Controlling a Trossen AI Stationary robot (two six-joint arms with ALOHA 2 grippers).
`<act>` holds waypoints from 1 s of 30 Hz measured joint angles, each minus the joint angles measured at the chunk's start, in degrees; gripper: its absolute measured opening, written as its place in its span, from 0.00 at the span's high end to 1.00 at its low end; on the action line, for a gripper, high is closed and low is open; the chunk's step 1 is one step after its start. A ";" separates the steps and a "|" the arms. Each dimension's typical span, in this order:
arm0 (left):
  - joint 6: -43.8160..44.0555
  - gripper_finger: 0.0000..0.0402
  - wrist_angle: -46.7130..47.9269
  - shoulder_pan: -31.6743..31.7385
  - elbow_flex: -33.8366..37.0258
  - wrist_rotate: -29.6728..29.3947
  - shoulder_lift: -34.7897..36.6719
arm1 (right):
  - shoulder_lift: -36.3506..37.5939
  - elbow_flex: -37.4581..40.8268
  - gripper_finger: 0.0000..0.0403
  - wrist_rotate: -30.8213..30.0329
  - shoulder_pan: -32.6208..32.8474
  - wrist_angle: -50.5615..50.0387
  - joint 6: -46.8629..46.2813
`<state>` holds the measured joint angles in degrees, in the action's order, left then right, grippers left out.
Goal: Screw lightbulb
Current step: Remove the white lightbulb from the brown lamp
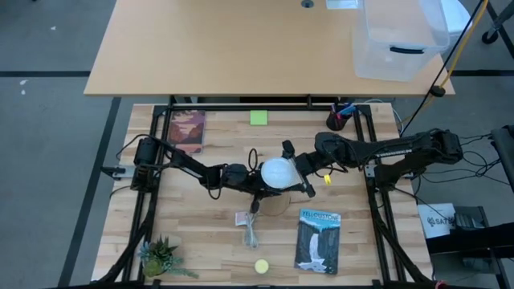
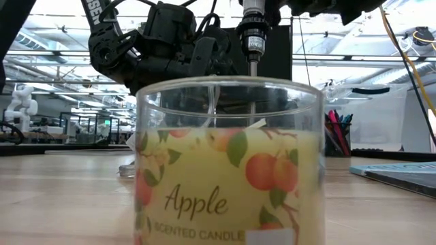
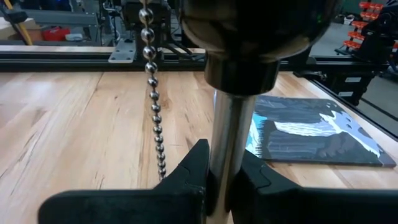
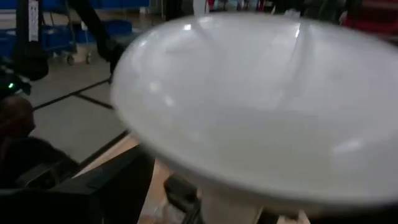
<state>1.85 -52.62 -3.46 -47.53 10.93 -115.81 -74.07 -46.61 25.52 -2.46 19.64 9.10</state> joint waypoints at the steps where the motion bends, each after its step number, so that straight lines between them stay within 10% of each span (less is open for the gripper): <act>1: 0.02 0.92 0.00 0.00 0.00 -0.13 0.00 | 0.77 0.01 0.15 -0.02 -0.16 -1.68 0.27; 15: 1.71 0.92 -0.19 -0.33 -0.02 -8.04 0.00 | 7.30 0.17 0.15 -4.10 -2.78 -11.79 -1.75; 30: 4.37 0.92 -0.37 -0.42 -0.07 -23.18 -0.04 | 3.97 0.28 0.15 -40.16 10.03 -6.97 -5.34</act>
<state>6.22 -52.99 -3.88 -47.59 -12.25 -115.85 -70.11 -46.33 -14.64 7.57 12.67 3.76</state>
